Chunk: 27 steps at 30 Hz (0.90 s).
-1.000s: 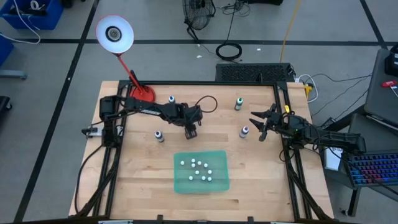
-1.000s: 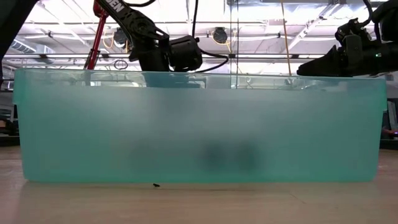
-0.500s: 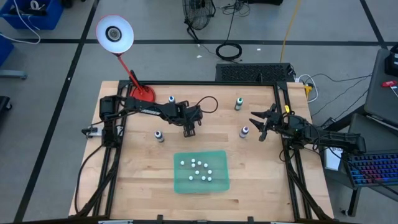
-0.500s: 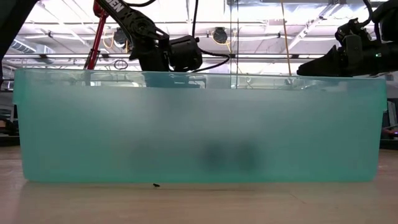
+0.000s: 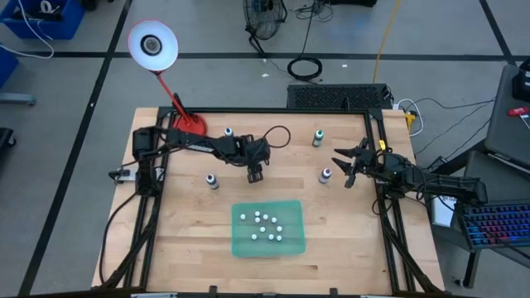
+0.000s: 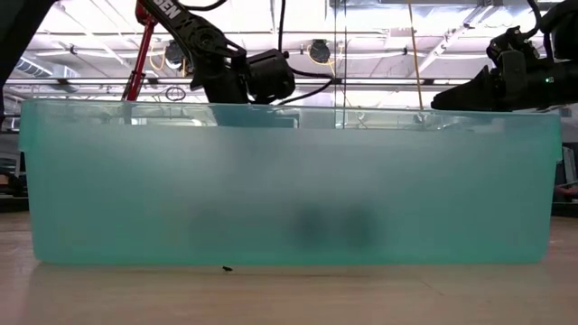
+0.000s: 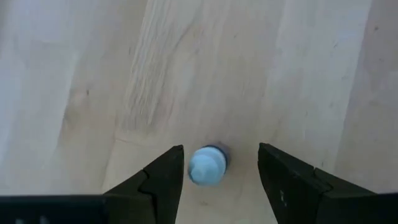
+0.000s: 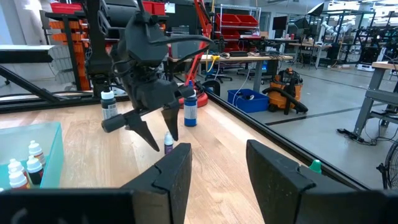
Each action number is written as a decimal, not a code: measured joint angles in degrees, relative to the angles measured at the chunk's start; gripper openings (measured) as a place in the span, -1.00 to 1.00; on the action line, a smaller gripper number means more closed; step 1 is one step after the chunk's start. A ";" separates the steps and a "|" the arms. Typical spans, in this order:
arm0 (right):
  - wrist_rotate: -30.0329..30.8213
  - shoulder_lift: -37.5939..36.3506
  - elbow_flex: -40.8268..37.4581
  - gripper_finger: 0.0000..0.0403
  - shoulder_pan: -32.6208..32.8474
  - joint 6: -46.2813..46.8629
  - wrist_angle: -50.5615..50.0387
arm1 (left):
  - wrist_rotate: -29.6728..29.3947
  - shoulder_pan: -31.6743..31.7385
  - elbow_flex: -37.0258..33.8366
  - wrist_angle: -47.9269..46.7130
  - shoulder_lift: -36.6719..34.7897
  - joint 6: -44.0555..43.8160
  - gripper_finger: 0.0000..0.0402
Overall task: Pick & Place food coloring
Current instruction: Put the small purple food coloring bottle into the blue bin
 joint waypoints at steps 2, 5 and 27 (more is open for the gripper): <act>0.02 0.00 0.00 -0.30 0.02 0.00 0.00 | 0.65 0.50 0.00 -0.44 0.00 -1.03 0.03; 0.01 0.00 0.00 -0.30 0.01 0.00 0.00 | 1.39 0.89 0.00 -0.60 0.00 -2.02 0.03; 0.01 0.00 -0.01 -0.30 0.00 0.02 0.00 | 1.58 1.88 0.02 -0.48 -0.02 -2.19 -0.65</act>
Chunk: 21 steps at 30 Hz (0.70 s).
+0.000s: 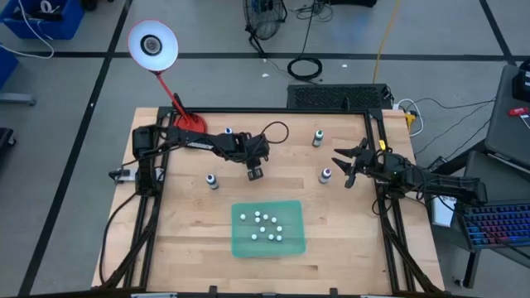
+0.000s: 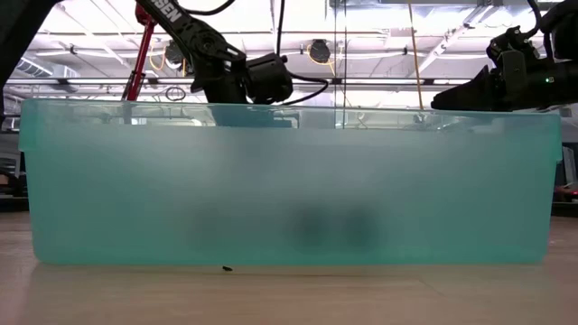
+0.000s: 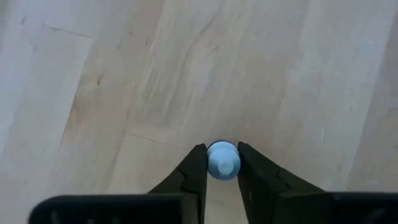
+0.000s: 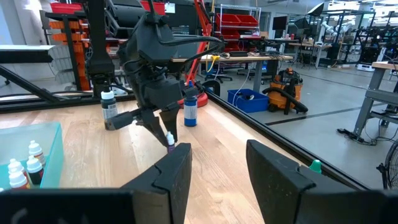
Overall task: Pick & Place food coloring
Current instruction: Put the small purple food coloring bottle into the blue bin
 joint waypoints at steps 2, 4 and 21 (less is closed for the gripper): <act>0.01 0.00 0.00 -0.30 0.00 -0.02 0.00 | 0.16 0.24 0.00 0.06 0.00 0.04 -0.68; 0.01 0.00 -0.01 -0.30 0.02 0.00 0.00 | 0.95 0.34 0.00 0.07 -0.02 0.96 -0.68; 0.04 0.48 0.01 -0.30 0.01 -0.02 -0.10 | -1.49 -23.55 5.83 -10.86 -14.86 -0.02 -0.68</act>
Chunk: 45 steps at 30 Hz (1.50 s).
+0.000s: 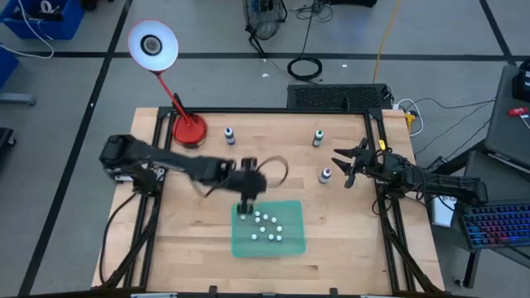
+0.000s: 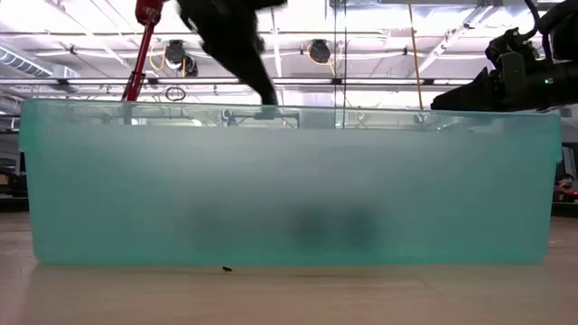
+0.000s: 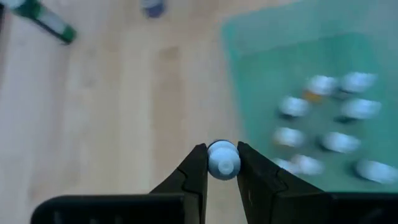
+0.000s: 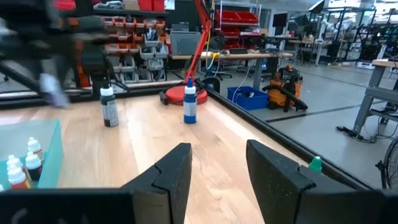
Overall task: Pick & Place food coloring
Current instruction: Put the small purple food coloring bottle into the blue bin
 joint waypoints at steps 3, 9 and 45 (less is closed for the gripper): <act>-0.04 0.20 0.00 -0.30 0.01 0.00 0.01 | -2.93 -5.86 -0.10 -1.61 -0.14 -5.45 -0.68; -0.02 0.48 0.00 -0.30 0.00 0.00 0.12 | -4.07 -14.14 -0.23 -2.57 3.23 -13.28 -0.68; -0.02 0.68 -0.02 -0.30 0.01 0.01 0.10 | 2.80 -14.71 2.16 2.55 16.27 -19.35 -0.04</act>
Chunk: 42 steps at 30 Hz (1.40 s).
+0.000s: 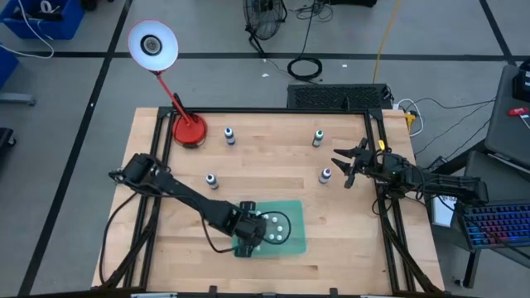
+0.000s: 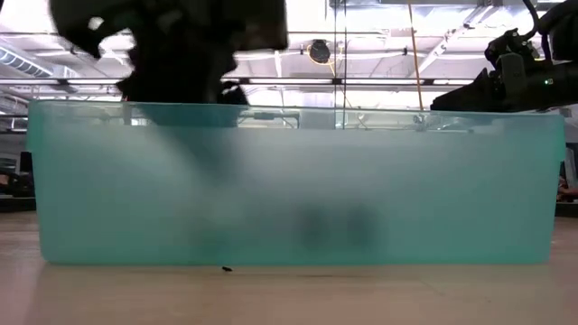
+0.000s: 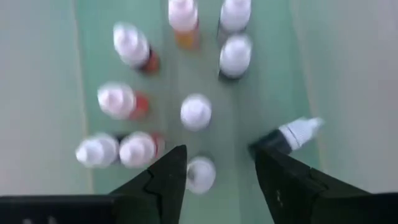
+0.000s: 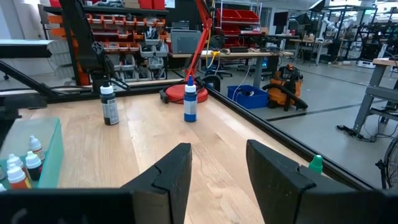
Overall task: Pick & Place food coloring
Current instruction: Put the small purple food coloring bottle into the blue bin, then put the large black food coloring bottle into the blue bin
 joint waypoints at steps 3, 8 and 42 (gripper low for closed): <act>0.00 0.00 0.02 -0.30 -0.01 -0.01 -0.01 | -0.82 0.22 1.53 -3.34 -1.22 1.18 -0.03; -0.01 0.01 0.02 -0.30 -0.01 0.00 0.00 | -3.11 0.94 3.61 -9.45 -3.65 0.10 -0.02; -0.01 0.17 0.02 -0.30 -0.02 -0.01 0.00 | 0.04 27.36 -13.59 -35.32 -27.47 -21.34 -0.01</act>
